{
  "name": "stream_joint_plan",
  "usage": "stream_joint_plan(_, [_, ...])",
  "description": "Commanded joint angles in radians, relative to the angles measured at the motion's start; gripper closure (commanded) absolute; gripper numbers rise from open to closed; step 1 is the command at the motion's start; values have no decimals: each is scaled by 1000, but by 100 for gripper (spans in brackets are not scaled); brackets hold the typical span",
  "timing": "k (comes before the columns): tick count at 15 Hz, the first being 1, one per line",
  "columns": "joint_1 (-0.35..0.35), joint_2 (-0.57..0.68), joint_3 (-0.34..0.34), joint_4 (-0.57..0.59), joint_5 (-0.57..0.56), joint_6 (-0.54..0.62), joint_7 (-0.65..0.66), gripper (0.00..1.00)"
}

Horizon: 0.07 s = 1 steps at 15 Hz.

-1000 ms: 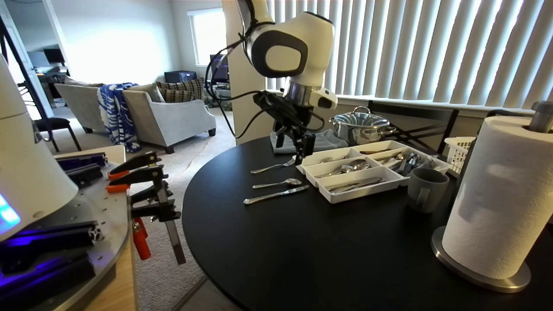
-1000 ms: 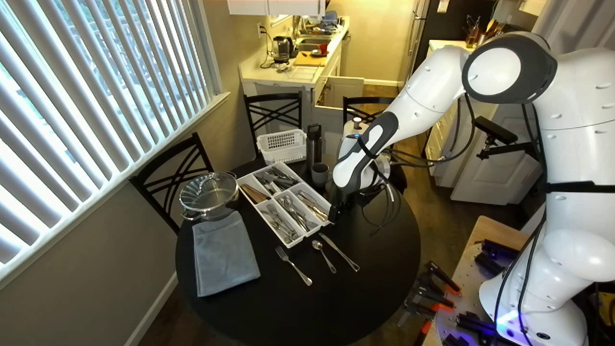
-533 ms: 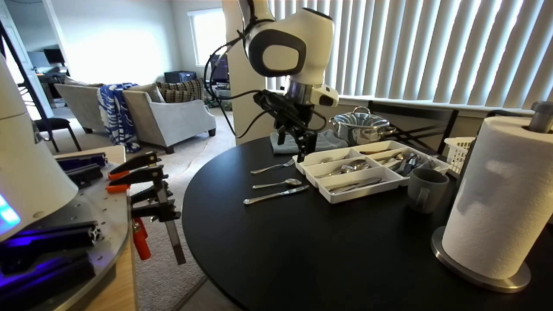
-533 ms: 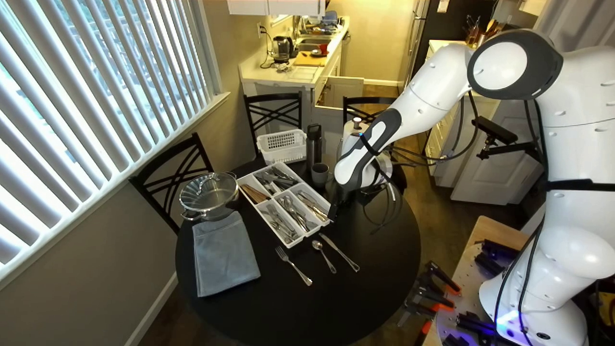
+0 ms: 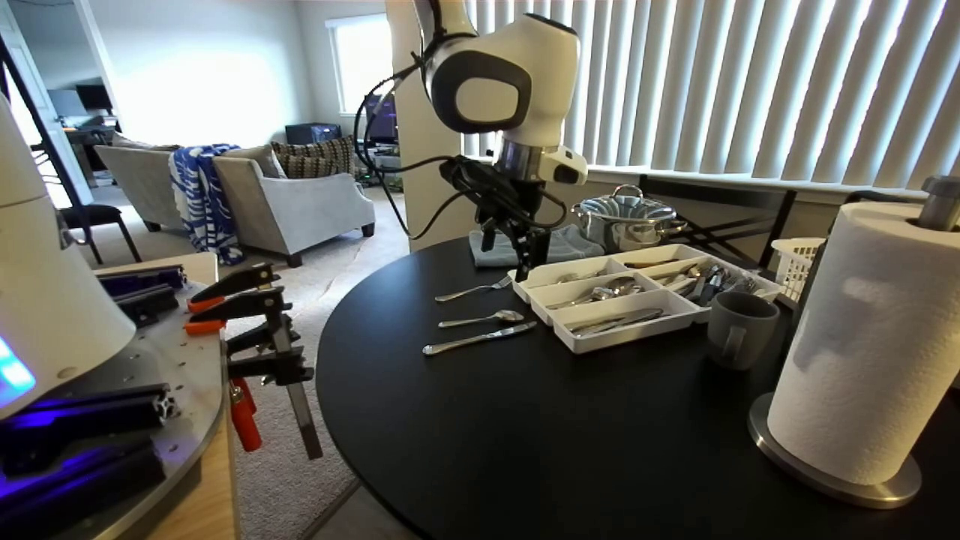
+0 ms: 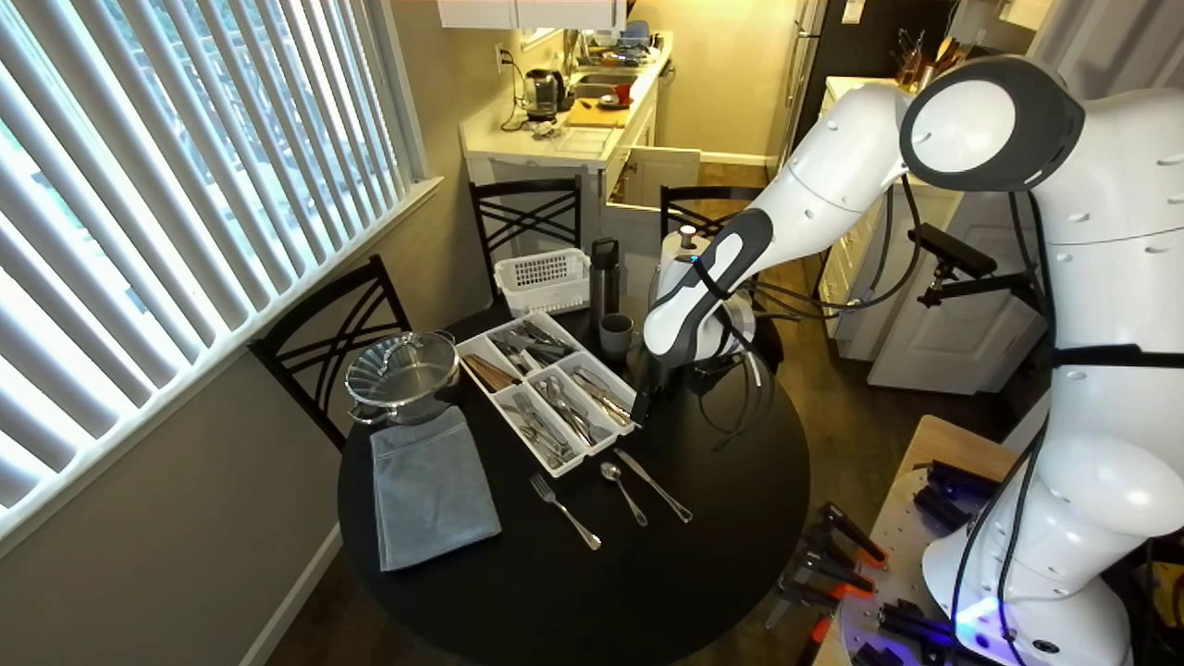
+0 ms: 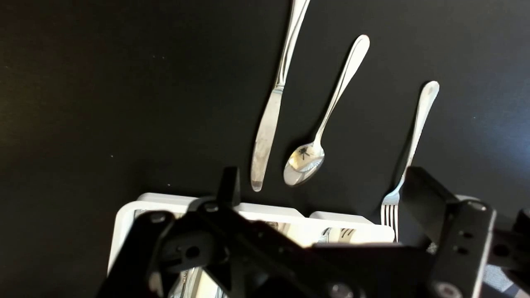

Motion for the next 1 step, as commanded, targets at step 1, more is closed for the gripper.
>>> stream_joint_plan(1, [4, 0, -3, 2, 2, -2, 0, 0])
